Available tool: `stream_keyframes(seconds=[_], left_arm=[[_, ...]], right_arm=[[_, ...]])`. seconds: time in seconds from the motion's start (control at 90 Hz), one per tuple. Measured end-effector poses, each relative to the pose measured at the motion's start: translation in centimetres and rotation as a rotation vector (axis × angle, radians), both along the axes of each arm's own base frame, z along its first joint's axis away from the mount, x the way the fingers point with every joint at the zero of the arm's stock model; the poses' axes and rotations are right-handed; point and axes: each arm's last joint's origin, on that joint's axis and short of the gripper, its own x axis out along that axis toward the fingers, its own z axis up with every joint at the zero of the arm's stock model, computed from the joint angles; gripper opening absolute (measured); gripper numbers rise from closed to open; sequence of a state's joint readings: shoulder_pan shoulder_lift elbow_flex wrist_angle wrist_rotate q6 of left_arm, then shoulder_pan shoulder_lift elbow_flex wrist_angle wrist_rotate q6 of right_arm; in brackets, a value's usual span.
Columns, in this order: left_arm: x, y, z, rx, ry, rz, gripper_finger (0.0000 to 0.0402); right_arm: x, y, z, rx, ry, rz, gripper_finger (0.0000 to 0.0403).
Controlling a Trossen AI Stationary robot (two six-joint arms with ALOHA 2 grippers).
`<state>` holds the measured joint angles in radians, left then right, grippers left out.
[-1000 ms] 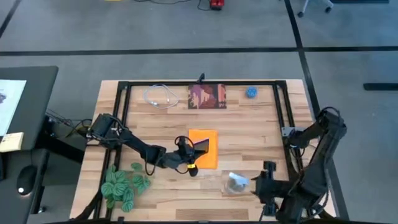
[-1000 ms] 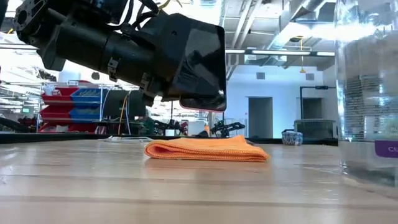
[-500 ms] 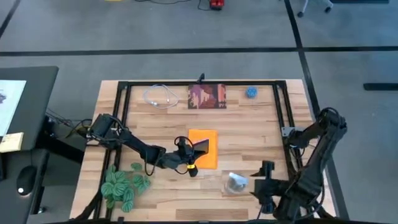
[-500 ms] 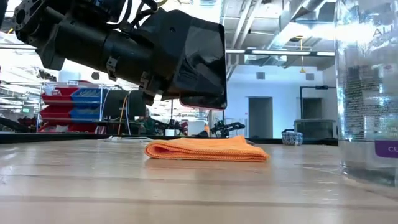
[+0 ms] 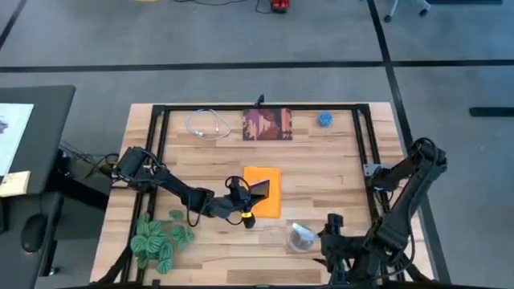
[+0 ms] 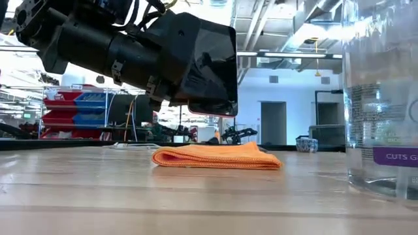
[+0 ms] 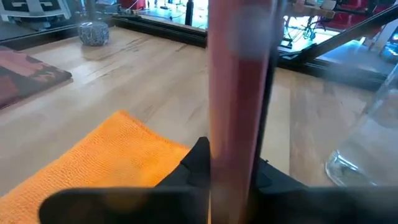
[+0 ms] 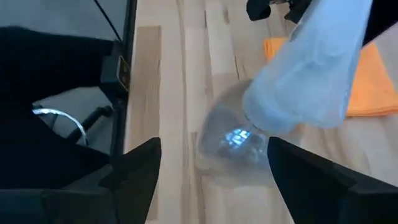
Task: Apply microfiber cloth
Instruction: Spray the front of the pink cellphone with the spray bottle
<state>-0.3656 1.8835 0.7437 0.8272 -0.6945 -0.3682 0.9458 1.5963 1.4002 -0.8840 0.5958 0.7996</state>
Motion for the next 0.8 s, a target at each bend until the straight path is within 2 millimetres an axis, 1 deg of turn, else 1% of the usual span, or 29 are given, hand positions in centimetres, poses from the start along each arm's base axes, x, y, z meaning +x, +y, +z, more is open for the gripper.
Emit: stream_keyframes(seconds=[0.078, 0.2, 0.3, 0.411, 0.478, 0.567, 0.689, 0.8], left_arm=[[0.0, 0.0, 0.0, -0.008, -0.003, 0.002, 0.0011], [0.0, 0.0, 0.0, -0.01, -0.005, 0.002, 0.0011], [0.0, 0.0, 0.0, -0.012, -0.005, 0.001, 0.0011], [0.0, 0.0, 0.0, -0.014, -0.005, -0.006, 0.0011], [0.0, 0.0, 0.0, -0.014, -0.004, -0.007, 0.0011], [0.0, 0.0, 0.0, -0.014, -0.004, -0.006, 0.0011], [0.0, 0.0, 0.0, -0.013, -0.004, -0.006, 0.0011], [0.0, 0.0, 0.0, -0.014, -0.004, -0.006, 0.0011]], right_arm=[[-0.7, -0.2, -0.4, -0.08, 0.041, 0.032, 0.0282], [-2.0, -1.4, -2.1, -0.164, 0.087, 0.068, 0.0282], [-2.4, -3.2, -2.7, -0.132, 0.045, 0.078, 0.0282], [-2.7, -4.9, -2.0, -0.047, -0.101, 0.136, 0.0282], [-2.7, -5.7, -1.5, -0.011, -0.196, 0.182, 0.0282], [-2.3, -6.6, -1.6, 0.021, -0.266, 0.263, 0.0282], [-1.3, -7.4, -2.2, 0.026, -0.3, 0.335, 0.0282], [-0.5, -8.1, -2.6, 0.025, -0.337, 0.349, 0.0281]])
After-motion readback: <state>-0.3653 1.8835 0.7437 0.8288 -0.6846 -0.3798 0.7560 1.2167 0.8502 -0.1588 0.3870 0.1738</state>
